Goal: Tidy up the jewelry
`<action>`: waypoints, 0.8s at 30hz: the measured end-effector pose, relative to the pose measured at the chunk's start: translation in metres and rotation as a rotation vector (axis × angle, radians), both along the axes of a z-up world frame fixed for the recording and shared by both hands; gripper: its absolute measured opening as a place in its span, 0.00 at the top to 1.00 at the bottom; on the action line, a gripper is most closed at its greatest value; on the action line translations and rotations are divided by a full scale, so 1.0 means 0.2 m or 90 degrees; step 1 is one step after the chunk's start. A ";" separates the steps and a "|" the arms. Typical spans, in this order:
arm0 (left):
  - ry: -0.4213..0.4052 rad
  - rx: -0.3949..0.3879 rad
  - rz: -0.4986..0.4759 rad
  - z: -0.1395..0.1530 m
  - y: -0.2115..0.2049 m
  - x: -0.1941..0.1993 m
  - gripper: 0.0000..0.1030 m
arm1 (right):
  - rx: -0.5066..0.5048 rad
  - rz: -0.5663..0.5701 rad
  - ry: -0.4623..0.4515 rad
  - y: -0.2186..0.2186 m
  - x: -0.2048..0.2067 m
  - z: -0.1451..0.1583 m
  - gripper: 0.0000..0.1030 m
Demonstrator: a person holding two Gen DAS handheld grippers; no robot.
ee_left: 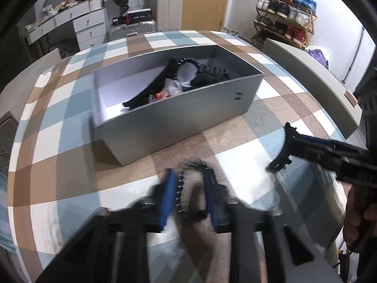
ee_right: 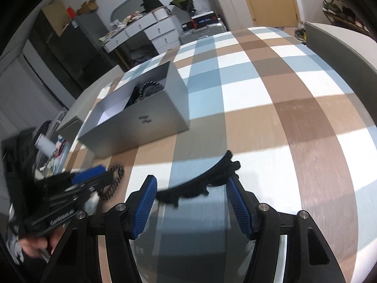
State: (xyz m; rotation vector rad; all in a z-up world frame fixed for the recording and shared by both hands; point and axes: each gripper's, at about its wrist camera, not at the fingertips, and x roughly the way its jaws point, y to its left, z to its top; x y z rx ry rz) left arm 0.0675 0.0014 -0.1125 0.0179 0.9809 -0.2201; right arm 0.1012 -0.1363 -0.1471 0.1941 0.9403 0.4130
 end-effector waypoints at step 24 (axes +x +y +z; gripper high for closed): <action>0.019 0.017 -0.037 -0.04 -0.13 0.00 0.39 | -0.114 0.060 -0.109 0.09 -0.08 0.02 0.82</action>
